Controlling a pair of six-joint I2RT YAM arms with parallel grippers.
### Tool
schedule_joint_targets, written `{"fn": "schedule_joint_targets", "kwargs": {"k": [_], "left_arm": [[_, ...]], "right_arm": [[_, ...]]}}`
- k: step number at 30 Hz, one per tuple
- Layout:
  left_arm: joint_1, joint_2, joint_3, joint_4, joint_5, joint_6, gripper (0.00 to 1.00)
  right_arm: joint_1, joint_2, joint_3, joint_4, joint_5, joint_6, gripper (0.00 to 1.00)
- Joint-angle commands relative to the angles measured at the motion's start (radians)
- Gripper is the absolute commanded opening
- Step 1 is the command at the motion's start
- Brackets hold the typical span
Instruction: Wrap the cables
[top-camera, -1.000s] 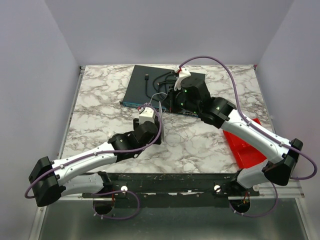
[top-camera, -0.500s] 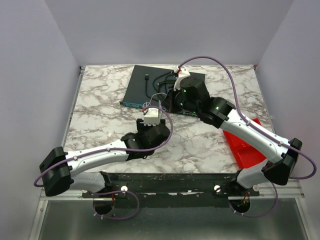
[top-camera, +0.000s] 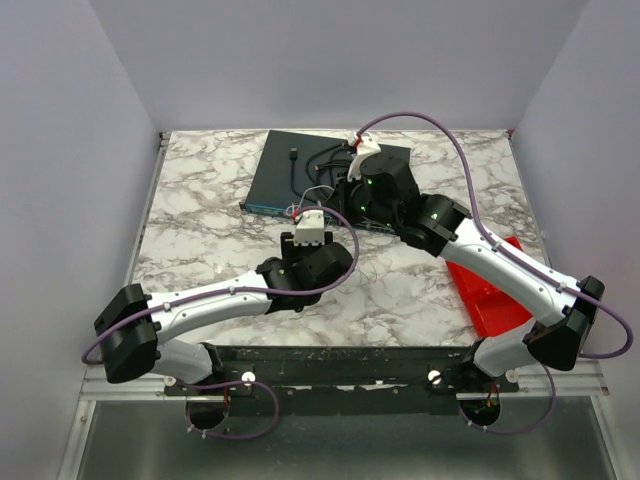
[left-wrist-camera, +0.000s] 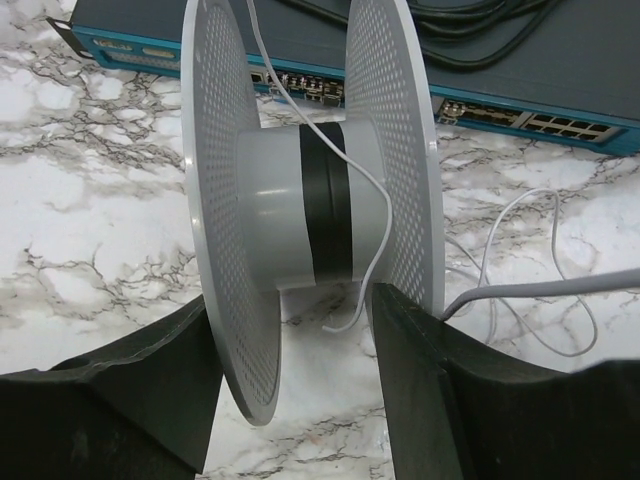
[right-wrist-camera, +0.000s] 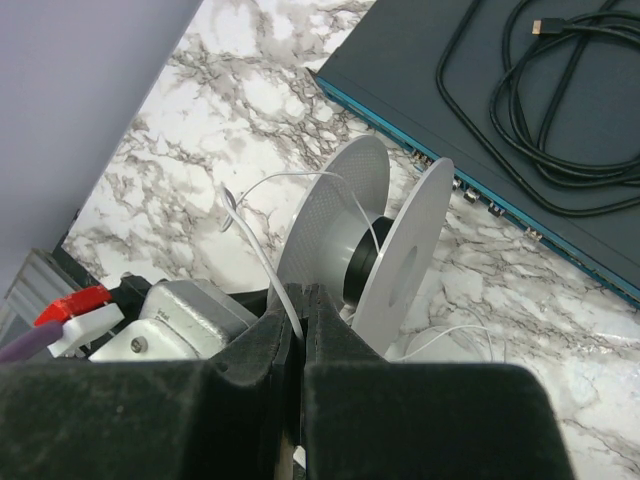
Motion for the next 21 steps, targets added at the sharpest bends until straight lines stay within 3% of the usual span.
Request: {"fn": "schedule_joint_targets", "kwargs": {"k": [1, 11, 18, 21], "left_arm": [[-0.004, 0.034, 0.032, -0.042, -0.038, -0.019, 0.57], [-0.002, 0.046, 0.043, -0.063, -0.052, -0.028, 0.50], [-0.001, 0.049, 0.044, -0.064, -0.051, -0.019, 0.38], [0.000, 0.045, 0.041, -0.067, -0.050, -0.019, 0.28]], "right_arm": [[0.014, -0.015, 0.022, -0.017, 0.014, 0.005, 0.01], [0.015, -0.029, 0.013, -0.023, 0.021, 0.007, 0.01], [0.017, -0.031, 0.011, -0.026, 0.022, 0.008, 0.01], [0.018, -0.031, 0.010, -0.029, 0.026, 0.007, 0.01]]}}
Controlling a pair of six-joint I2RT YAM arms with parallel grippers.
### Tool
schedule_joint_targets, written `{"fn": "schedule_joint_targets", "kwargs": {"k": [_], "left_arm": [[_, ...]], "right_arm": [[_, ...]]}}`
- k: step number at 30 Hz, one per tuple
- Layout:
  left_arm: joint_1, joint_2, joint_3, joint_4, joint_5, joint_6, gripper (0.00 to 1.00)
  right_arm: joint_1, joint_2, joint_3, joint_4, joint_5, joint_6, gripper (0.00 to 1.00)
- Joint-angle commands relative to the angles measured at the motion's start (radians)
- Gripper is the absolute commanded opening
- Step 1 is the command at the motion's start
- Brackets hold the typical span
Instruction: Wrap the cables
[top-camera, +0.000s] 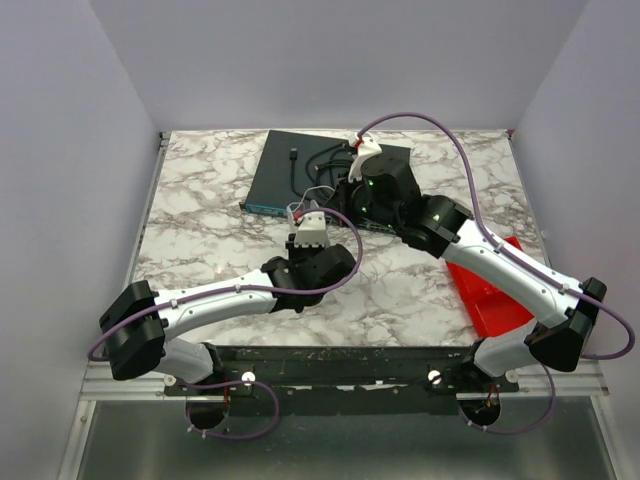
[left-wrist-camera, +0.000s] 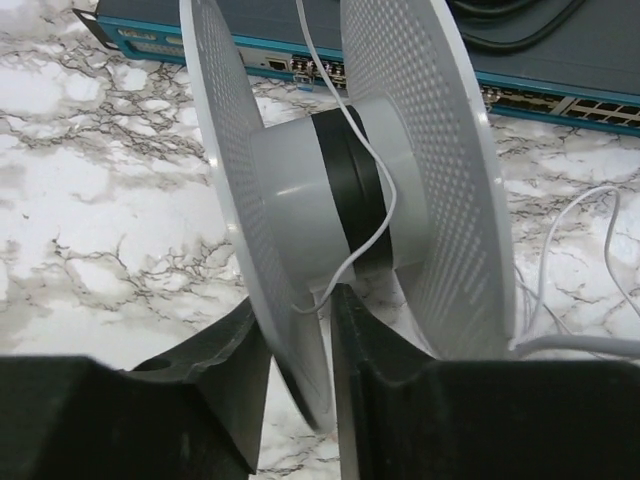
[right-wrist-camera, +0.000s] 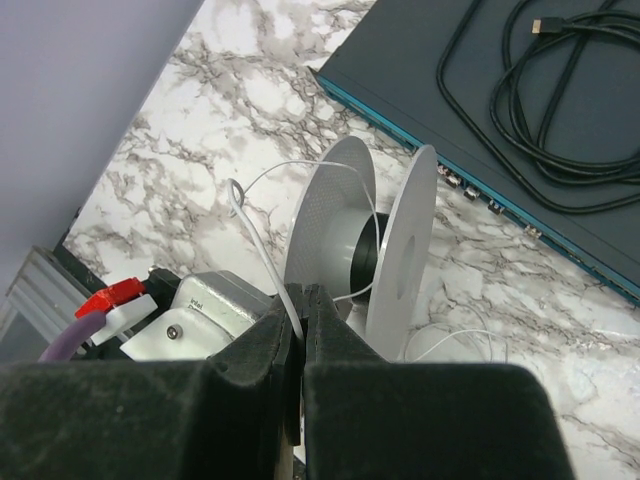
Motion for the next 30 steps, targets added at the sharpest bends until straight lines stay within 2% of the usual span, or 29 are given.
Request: {"fn": "schedule_joint_targets", "kwargs": {"k": [1, 6, 12, 17, 19, 25, 30], "left_arm": [[0.000, -0.002, 0.021, -0.005, -0.023, -0.001, 0.24], [0.012, -0.035, 0.002, -0.005, -0.015, 0.006, 0.00], [0.023, -0.168, -0.084, 0.120, 0.049, 0.139, 0.00], [0.036, -0.302, -0.143, 0.176, 0.123, 0.238, 0.00], [0.040, -0.352, -0.174, 0.216, 0.177, 0.288, 0.00], [0.050, -0.479, -0.210, 0.213, 0.275, 0.335, 0.00], [0.050, -0.589, -0.224, 0.178, 0.316, 0.374, 0.00]], "right_arm": [[0.011, -0.021, 0.009, -0.020, 0.020, 0.007, 0.01], [0.012, -0.017, 0.011, -0.022, 0.033, 0.005, 0.01], [0.011, -0.016, 0.016, -0.033, 0.116, -0.014, 0.01], [0.012, -0.013, 0.020, -0.061, 0.315, -0.055, 0.01], [0.011, 0.001, 0.027, -0.065, 0.349, -0.073, 0.01], [-0.028, 0.050, 0.061, -0.056, 0.396, -0.102, 0.01], [-0.114, 0.070, 0.046, -0.011, 0.333, -0.113, 0.01]]}}
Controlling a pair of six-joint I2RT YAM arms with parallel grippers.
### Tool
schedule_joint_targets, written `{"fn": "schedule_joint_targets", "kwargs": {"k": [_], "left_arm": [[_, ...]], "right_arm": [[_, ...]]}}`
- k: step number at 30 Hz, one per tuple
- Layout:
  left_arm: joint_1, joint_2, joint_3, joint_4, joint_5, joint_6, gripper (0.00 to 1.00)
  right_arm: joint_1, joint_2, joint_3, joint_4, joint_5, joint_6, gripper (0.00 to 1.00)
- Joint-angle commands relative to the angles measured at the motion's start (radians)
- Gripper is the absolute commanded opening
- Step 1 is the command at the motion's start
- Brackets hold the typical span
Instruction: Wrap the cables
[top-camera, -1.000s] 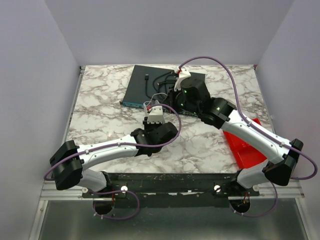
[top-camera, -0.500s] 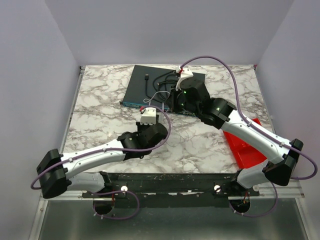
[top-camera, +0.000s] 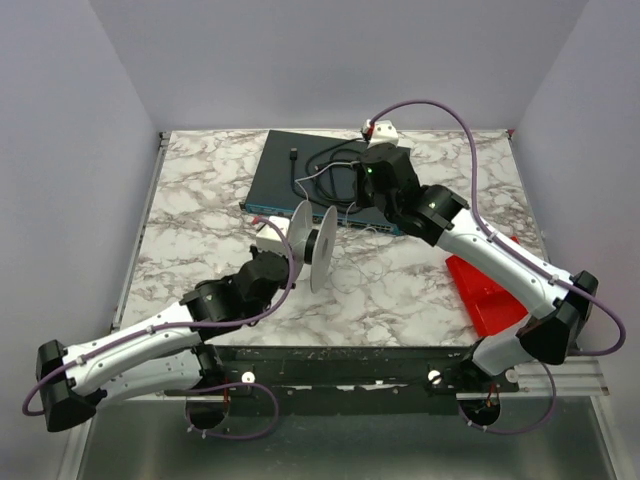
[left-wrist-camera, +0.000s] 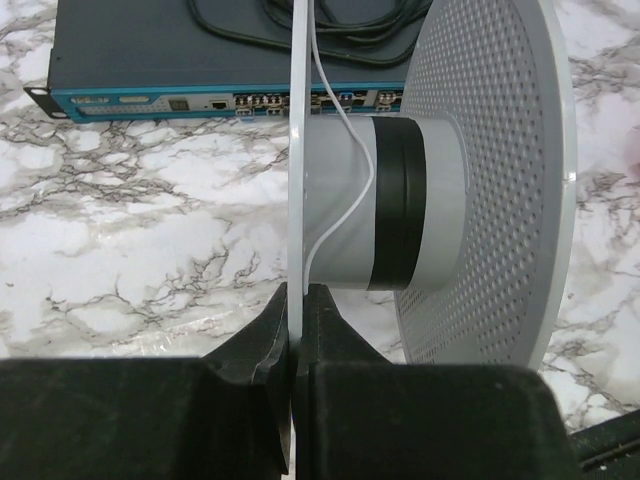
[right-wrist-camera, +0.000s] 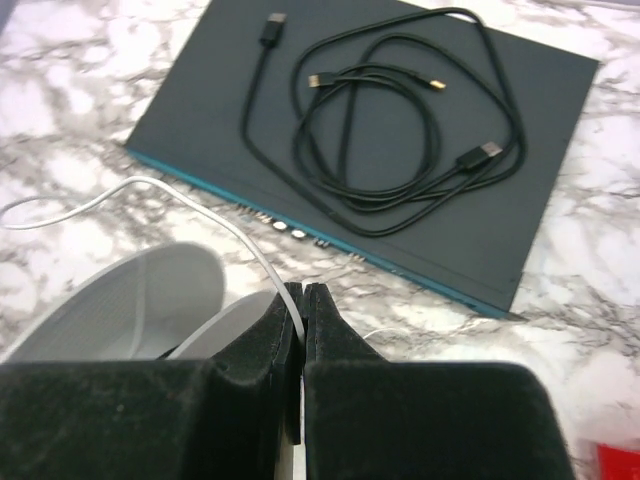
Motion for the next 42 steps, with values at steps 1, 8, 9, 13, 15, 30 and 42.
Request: {"fn": "schedule_joint_targets", "kwargs": {"k": [1, 8, 9, 13, 15, 30, 42], "left_arm": [[0.006, -0.118, 0.003, 0.026, 0.064, 0.058, 0.00], [0.006, -0.220, 0.038, -0.073, 0.072, 0.062, 0.00], [0.006, -0.229, 0.043, -0.082, 0.072, 0.062, 0.00], [0.008, -0.268, 0.093, -0.119, 0.067, 0.040, 0.00], [0.009, -0.277, 0.144, -0.147, 0.055, 0.018, 0.00], [0.146, 0.007, 0.508, -0.265, -0.139, -0.227, 0.00], [0.361, 0.145, 0.563, -0.157, -0.015, -0.317, 0.00]], "right_arm": [[-0.076, 0.028, 0.008, 0.035, 0.004, -0.029, 0.01], [-0.183, 0.050, -0.062, 0.086, -0.049, -0.013, 0.01], [-0.193, 0.051, -0.077, 0.094, -0.065, -0.012, 0.01], [-0.206, 0.067, -0.122, 0.118, -0.089, -0.002, 0.01], [-0.207, 0.076, -0.161, 0.139, -0.110, 0.009, 0.01], [-0.010, -0.011, -0.436, 0.332, -0.276, 0.214, 0.01], [0.088, -0.054, -0.522, 0.369, -0.285, 0.282, 0.01]]}}
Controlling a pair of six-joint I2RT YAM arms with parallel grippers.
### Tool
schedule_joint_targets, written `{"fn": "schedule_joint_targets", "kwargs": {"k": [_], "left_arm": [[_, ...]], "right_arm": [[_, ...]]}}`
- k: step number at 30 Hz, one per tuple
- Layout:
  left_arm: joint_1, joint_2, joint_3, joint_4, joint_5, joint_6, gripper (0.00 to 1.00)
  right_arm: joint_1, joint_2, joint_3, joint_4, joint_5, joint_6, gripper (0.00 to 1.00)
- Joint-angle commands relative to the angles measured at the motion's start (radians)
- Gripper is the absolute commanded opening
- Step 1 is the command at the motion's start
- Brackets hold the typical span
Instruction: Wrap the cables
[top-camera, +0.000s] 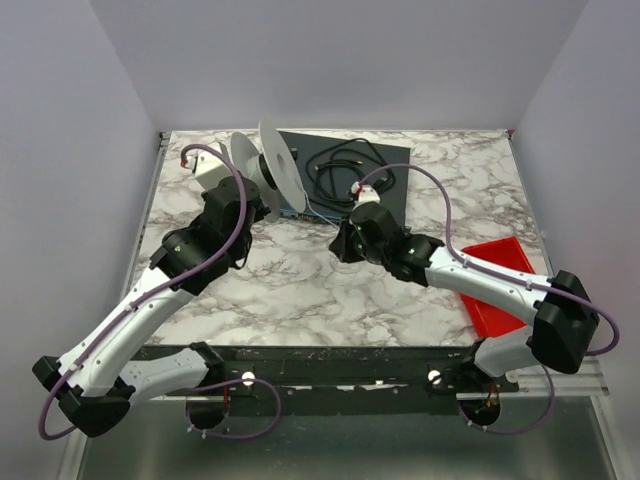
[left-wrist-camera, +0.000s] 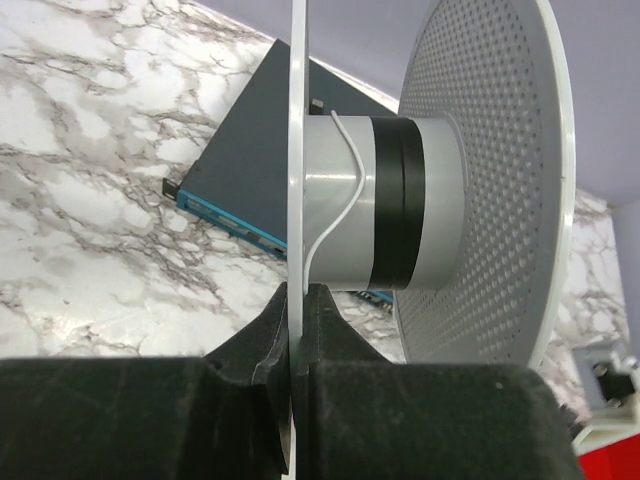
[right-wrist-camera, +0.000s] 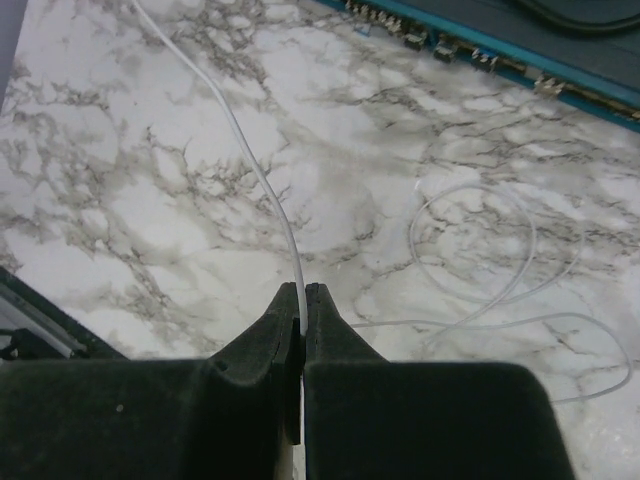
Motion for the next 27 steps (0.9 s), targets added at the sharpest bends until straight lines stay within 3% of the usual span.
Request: {"fn": "schedule_joint_targets", "kwargs": {"k": [1, 13, 18, 27], "left_arm": [[0.058, 0.018, 0.045, 0.121, 0.062, -0.074, 0.00], [0.149, 0.108, 0.006, 0.266, 0.075, 0.042, 0.00], [0.147, 0.158, 0.002, 0.307, 0.078, 0.136, 0.00], [0.105, 0.136, -0.051, 0.298, 0.199, 0.256, 0.00]], "right_arm": [[0.059, 0.013, -0.020, 0.028, 0.002, 0.032, 0.01], [0.168, -0.005, 0.099, -0.136, 0.043, -0.027, 0.01], [0.203, 0.000, 0.229, -0.291, 0.162, -0.100, 0.01], [0.202, 0.016, 0.466, -0.386, 0.470, -0.294, 0.01]]}}
